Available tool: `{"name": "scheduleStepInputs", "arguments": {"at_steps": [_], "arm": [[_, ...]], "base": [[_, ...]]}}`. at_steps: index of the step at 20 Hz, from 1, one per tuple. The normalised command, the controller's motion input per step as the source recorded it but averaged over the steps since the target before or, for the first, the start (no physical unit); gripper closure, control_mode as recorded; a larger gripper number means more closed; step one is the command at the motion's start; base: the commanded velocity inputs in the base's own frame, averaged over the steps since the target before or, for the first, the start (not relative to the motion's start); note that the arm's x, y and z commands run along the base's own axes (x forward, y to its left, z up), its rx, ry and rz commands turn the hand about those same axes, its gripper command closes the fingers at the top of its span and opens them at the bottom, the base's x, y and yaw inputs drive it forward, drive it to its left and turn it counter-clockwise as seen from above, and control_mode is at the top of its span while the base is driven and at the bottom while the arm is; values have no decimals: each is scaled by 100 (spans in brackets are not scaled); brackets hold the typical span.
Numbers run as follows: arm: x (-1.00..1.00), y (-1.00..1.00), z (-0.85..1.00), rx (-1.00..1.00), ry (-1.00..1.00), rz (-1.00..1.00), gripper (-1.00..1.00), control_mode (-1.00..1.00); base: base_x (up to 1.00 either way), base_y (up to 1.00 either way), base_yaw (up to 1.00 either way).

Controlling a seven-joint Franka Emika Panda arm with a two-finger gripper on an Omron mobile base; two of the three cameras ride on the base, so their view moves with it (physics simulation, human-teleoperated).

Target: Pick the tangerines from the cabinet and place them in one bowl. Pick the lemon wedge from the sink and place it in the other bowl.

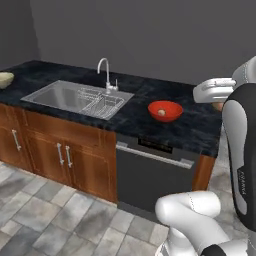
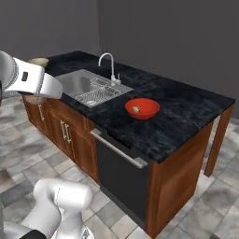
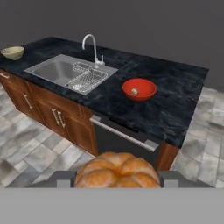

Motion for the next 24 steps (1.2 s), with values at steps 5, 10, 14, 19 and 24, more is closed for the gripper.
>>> {"name": "scheduleStepInputs", "arguments": {"at_steps": [5,10,14,19,24], "arm": [[0,0,0,0,0,0,100,100],[0,0,0,0,0,0,100,100],[0,0,0,0,0,0,100,100],[0,0,0,0,0,0,100,100],[0,0,0,0,0,0,100,100]], "base": [[0,0,-56],[1,0,-57],[0,14,-51],[5,42,-39],[36,62,-19]]}}
